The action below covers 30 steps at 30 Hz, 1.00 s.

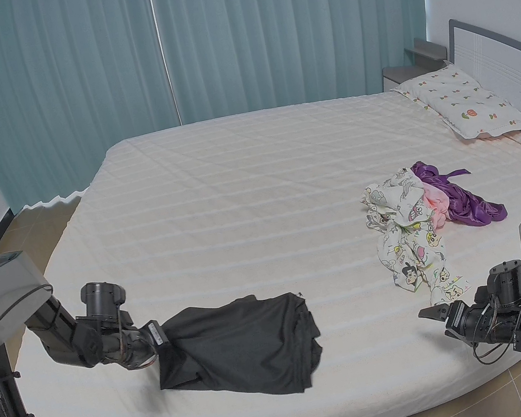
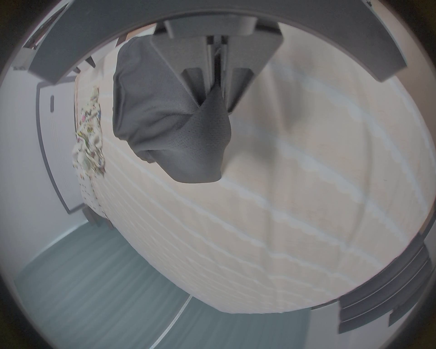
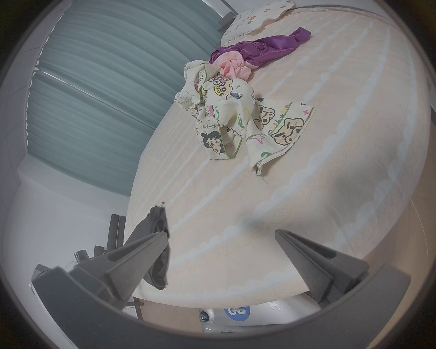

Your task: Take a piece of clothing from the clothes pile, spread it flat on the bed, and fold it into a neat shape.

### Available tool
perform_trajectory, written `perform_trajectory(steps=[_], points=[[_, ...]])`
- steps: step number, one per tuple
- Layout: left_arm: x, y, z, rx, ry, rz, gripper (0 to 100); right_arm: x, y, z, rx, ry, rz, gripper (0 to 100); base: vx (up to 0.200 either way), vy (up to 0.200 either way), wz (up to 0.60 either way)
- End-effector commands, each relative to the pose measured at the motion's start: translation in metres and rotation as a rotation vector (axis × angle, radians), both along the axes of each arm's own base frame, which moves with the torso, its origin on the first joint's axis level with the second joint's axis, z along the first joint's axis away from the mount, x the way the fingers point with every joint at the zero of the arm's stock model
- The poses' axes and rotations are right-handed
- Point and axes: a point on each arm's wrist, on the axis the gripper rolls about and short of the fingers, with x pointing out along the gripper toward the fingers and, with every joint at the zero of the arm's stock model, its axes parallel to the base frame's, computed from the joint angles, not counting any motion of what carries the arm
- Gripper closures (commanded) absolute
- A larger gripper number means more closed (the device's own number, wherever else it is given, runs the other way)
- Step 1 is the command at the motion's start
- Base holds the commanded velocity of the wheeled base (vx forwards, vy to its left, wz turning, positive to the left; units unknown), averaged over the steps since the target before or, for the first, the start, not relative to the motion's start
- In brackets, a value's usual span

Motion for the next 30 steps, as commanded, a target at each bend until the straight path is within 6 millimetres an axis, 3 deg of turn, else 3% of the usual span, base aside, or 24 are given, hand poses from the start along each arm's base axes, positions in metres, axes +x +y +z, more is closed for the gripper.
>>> perform_trajectory(steps=[1,7,17,18,27,30], points=[[-0.005,0.036,-0.001,-0.014,0.014,0.086,100,0.001,0.0,0.0,0.003,-0.012,0.0,0,0.0,0.0,0.0],[-0.01,0.059,-0.007,-0.025,0.03,0.137,100,0.001,0.0,0.001,0.003,-0.015,0.0,0,0.0,0.0,0.0],[-0.017,0.058,-0.012,-0.02,0.059,0.126,100,0.001,0.0,0.001,0.002,-0.014,-0.001,0,0.0,0.0,0.0],[-0.018,0.057,-0.012,-0.02,0.063,0.128,0,0.001,0.0,0.001,0.002,-0.015,-0.001,0,0.0,0.0,0.0],[-0.015,0.06,-0.006,-0.011,0.034,0.129,0,0.002,0.001,0.001,0.003,-0.02,0.002,0,0.0,0.0,0.0],[0.003,0.062,0.002,-0.001,-0.066,0.134,0,0.002,0.002,0.001,0.002,-0.02,0.007,0,0.0,0.0,0.0]])
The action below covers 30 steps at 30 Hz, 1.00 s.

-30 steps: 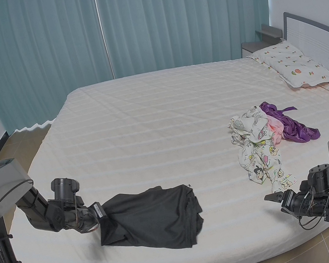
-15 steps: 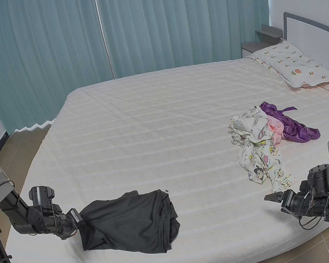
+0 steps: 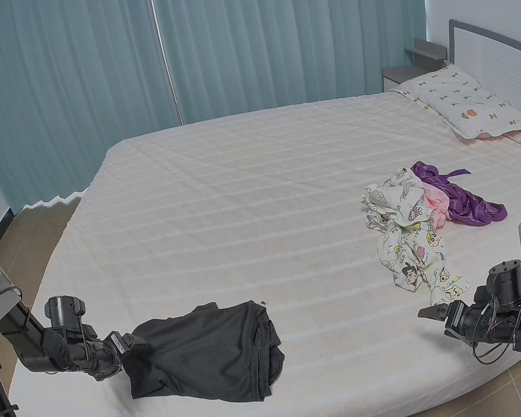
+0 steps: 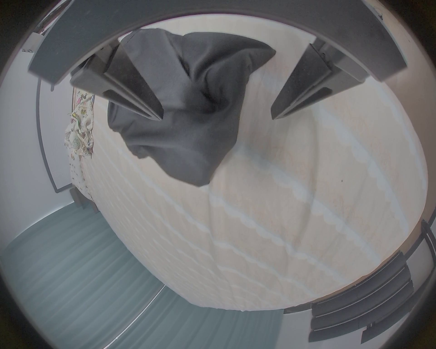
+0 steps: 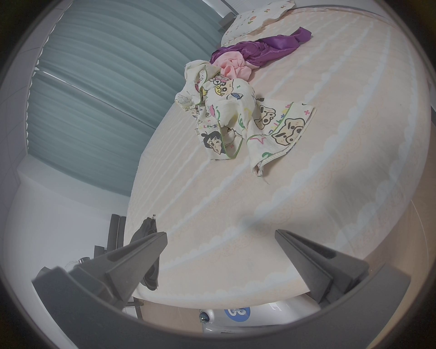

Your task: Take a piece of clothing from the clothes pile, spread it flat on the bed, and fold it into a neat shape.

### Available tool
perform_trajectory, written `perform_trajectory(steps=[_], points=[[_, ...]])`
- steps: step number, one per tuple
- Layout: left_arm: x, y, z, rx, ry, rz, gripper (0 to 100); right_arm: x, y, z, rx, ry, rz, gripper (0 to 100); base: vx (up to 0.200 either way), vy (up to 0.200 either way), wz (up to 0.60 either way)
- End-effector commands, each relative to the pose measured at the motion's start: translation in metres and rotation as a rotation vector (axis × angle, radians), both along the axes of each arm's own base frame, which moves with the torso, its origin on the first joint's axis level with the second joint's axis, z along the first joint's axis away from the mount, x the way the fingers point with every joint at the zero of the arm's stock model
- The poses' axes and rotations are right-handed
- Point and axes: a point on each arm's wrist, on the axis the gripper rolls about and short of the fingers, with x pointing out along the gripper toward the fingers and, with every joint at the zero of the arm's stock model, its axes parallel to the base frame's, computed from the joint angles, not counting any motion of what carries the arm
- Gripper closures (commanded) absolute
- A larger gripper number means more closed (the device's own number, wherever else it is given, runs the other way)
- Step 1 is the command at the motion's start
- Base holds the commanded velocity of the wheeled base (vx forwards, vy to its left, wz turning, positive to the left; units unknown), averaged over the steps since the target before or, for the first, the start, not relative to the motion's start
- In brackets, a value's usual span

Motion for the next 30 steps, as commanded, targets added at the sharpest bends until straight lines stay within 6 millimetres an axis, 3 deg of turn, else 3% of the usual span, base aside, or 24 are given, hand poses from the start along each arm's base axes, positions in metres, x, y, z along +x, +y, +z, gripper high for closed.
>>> perform_trajectory(steps=[1,7,20,21,30], points=[[0.02,0.003,0.007,0.017,-0.098,0.008,0,0.001,0.001,0.001,0.002,-0.018,0.006,0,0.0,0.0,0.0],[0.04,-0.001,-0.013,0.016,-0.082,-0.002,0,0.001,0.0,0.001,0.003,-0.019,-0.001,0,0.0,0.0,0.0],[0.062,-0.018,-0.024,0.069,-0.1,-0.016,0,0.003,0.0,0.001,0.003,-0.023,-0.002,0,0.0,0.0,0.0],[0.069,-0.021,-0.029,0.096,-0.106,-0.003,100,0.003,0.0,0.001,0.003,-0.025,-0.004,0,0.0,0.0,0.0],[0.075,-0.019,-0.028,0.099,-0.112,0.035,100,0.004,-0.001,0.001,0.005,-0.025,-0.004,0,0.0,0.0,0.0]])
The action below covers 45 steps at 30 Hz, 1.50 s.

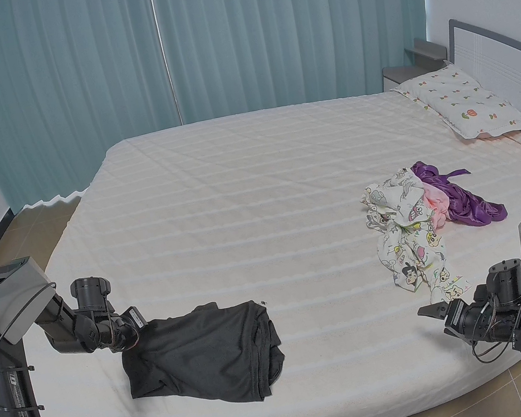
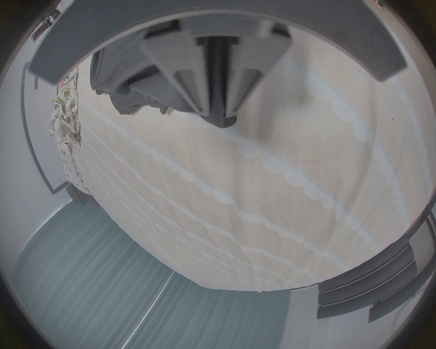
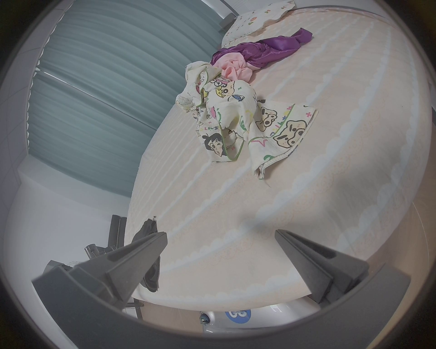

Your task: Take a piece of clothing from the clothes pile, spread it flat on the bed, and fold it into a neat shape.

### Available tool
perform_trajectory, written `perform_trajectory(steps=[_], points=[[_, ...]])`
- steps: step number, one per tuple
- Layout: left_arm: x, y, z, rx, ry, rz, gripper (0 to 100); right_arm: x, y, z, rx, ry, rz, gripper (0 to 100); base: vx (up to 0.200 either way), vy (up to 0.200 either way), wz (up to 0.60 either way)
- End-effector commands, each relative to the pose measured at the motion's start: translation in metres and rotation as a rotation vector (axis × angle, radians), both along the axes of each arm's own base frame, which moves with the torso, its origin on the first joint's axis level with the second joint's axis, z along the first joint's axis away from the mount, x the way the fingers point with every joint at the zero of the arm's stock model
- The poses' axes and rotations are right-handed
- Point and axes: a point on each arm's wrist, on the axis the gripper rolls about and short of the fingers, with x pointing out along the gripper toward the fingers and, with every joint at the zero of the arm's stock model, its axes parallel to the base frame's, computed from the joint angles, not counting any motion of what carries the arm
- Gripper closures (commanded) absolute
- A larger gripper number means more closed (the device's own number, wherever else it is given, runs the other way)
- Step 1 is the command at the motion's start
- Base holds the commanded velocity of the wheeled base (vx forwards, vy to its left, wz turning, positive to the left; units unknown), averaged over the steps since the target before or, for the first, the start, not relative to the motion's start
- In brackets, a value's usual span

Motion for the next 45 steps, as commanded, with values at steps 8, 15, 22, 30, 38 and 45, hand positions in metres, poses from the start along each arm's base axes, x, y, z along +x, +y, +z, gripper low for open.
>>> perform_trajectory(steps=[8,15,22,30,38,45], points=[[0.011,0.004,0.015,-0.087,-0.061,0.101,100,0.001,0.0,0.001,0.002,-0.016,0.001,0,0.0,0.0,0.0],[0.015,0.013,0.017,-0.084,-0.086,0.119,100,0.001,0.0,0.001,0.002,-0.016,-0.001,0,0.0,0.0,0.0],[0.016,0.015,0.012,-0.083,-0.079,0.119,0,0.001,0.0,0.001,0.001,-0.016,0.002,0,0.0,0.0,0.0],[0.012,0.023,0.016,-0.093,-0.083,0.135,0,0.0,0.0,0.001,0.001,-0.015,0.002,0,0.0,0.0,0.0],[-0.044,0.013,0.065,-0.201,-0.099,0.013,0,-0.001,0.001,0.001,0.0,-0.012,0.003,0,0.0,0.0,0.0],[-0.08,-0.016,0.062,-0.215,-0.065,-0.075,0,-0.001,0.002,0.001,0.0,-0.01,0.008,0,0.0,0.0,0.0]])
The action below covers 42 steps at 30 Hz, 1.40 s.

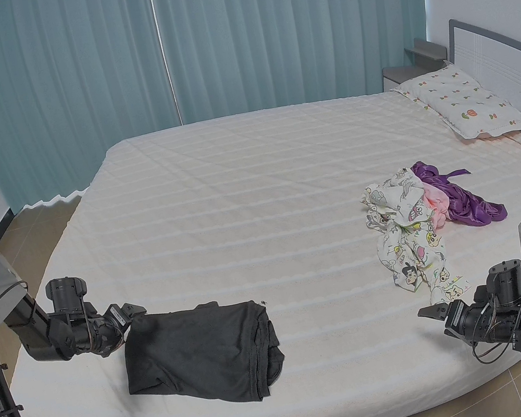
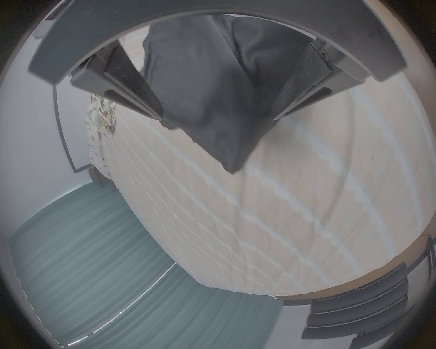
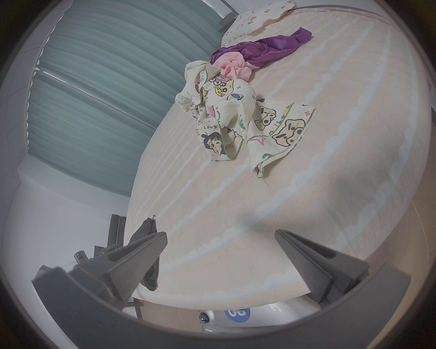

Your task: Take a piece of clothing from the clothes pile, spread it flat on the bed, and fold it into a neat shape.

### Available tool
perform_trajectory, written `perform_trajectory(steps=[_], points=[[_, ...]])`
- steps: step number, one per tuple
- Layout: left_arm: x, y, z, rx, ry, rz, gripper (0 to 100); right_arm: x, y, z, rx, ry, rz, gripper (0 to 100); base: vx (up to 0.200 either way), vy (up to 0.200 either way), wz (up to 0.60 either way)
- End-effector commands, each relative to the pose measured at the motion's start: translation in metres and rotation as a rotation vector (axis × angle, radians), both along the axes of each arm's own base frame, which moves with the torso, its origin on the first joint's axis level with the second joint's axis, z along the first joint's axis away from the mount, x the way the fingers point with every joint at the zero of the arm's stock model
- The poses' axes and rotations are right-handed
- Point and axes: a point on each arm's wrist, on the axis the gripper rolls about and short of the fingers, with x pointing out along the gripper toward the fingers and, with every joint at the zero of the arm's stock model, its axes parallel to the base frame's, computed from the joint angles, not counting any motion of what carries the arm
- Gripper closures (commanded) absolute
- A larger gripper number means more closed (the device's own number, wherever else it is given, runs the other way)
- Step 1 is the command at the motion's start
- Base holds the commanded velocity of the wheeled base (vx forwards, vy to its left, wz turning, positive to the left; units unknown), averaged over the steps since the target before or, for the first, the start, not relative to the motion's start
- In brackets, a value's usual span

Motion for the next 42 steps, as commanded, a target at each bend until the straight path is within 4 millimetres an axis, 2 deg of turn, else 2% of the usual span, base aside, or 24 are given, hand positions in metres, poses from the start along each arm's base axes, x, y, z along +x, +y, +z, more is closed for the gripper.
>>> perform_trajectory(steps=[1,6,12,18,26,32,36,37,38,39,40,41,42], points=[[-0.032,-0.025,0.018,-0.01,-0.03,-0.091,0,0.0,0.001,0.002,0.003,-0.018,0.003,0,0.0,0.0,0.0],[-0.041,-0.037,0.008,0.022,0.003,-0.16,0,0.0,0.001,0.002,0.003,-0.017,0.003,0,0.0,0.0,0.0],[-0.036,-0.05,-0.018,0.036,0.069,-0.201,0,0.001,0.0,0.002,0.003,-0.02,0.002,0,0.0,0.0,0.0],[-0.034,-0.051,-0.03,0.072,0.094,-0.218,0,0.001,0.0,0.002,0.003,-0.02,0.0,0,0.0,0.0,0.0],[-0.049,-0.04,-0.04,0.239,0.157,-0.286,0,0.001,0.0,0.002,0.003,-0.018,-0.001,0,0.0,0.0,0.0],[-0.053,-0.033,-0.025,0.24,0.164,-0.265,0,0.001,0.0,0.002,0.002,-0.02,-0.003,0,0.0,0.0,0.0],[-0.056,-0.028,-0.003,0.233,0.12,-0.241,0,0.003,-0.001,0.008,-0.002,-0.051,-0.012,0,0.0,0.0,0.0],[-0.056,-0.028,-0.003,0.233,0.12,-0.241,0,0.003,-0.001,0.008,-0.002,-0.051,-0.012,0,0.0,0.0,0.0],[-0.06,-0.026,0.007,0.224,0.095,-0.22,0,0.003,-0.001,0.018,0.005,-0.087,-0.013,0,0.0,0.0,0.0],[-0.06,-0.026,0.007,0.224,0.095,-0.22,0,0.003,-0.001,0.018,0.005,-0.087,-0.013,0,0.0,0.0,0.0],[-0.064,-0.025,0.025,0.2,0.049,-0.183,0,0.003,-0.001,0.034,0.01,-0.154,-0.012,0,0.0,0.0,0.0],[-0.064,-0.025,0.025,0.2,0.049,-0.183,0,0.003,-0.001,0.034,0.01,-0.154,-0.012,0,0.0,0.0,0.0],[-0.068,-0.025,0.039,0.173,0.007,-0.157,0,0.002,-0.002,0.05,0.012,-0.217,-0.009,0,0.0,0.0,0.0]])
